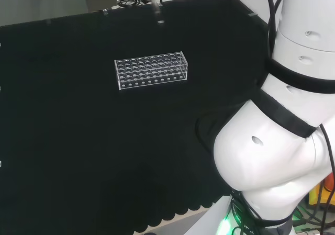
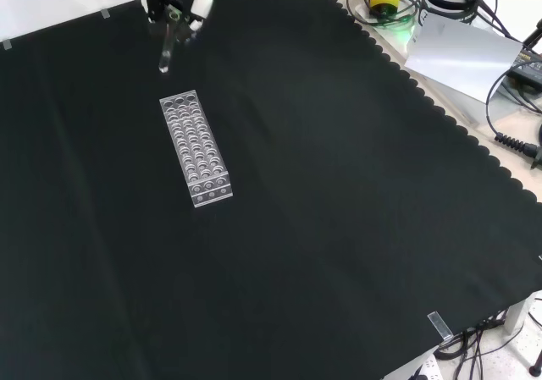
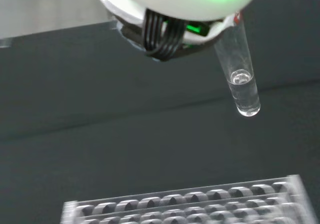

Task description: Shake the test tube.

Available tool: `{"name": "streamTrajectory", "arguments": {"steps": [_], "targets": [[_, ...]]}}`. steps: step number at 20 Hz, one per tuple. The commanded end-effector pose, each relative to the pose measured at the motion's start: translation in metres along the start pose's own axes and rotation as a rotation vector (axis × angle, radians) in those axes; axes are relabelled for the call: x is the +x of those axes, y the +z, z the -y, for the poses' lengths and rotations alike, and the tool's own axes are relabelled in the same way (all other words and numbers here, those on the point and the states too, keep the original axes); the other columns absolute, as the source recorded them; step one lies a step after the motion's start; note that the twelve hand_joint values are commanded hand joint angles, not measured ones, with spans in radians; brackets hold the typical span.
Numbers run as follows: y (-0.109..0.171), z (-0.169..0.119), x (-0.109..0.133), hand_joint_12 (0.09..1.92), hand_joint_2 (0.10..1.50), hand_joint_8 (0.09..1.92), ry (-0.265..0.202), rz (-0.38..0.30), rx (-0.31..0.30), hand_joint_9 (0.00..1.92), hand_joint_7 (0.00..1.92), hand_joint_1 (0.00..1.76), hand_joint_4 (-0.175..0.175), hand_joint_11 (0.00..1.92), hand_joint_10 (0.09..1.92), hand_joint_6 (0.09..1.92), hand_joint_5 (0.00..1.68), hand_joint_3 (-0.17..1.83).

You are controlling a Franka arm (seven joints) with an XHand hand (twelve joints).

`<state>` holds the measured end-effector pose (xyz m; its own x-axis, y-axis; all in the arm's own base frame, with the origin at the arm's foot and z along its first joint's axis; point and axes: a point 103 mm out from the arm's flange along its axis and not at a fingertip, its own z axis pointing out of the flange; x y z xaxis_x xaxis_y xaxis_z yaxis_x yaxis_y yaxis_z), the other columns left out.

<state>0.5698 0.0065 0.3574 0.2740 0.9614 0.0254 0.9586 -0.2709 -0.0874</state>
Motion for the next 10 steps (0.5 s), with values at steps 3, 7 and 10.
{"name": "streamTrajectory", "arguments": {"steps": [3,7,10], "targets": [[-0.006,-0.004,-0.076,0.88,0.76,0.72,0.131,0.097,-0.018,1.60,1.36,1.32,-0.175,1.26,0.56,0.11,1.36,0.45],[-0.007,-0.005,-0.071,0.88,0.76,0.72,0.111,0.065,-0.018,1.59,1.36,1.32,-0.175,1.26,0.57,0.11,1.36,0.45],[-0.002,-0.003,-0.051,0.88,0.76,0.72,0.086,0.034,-0.009,1.59,1.36,1.32,-0.175,1.26,0.57,0.11,1.36,0.45]]}}
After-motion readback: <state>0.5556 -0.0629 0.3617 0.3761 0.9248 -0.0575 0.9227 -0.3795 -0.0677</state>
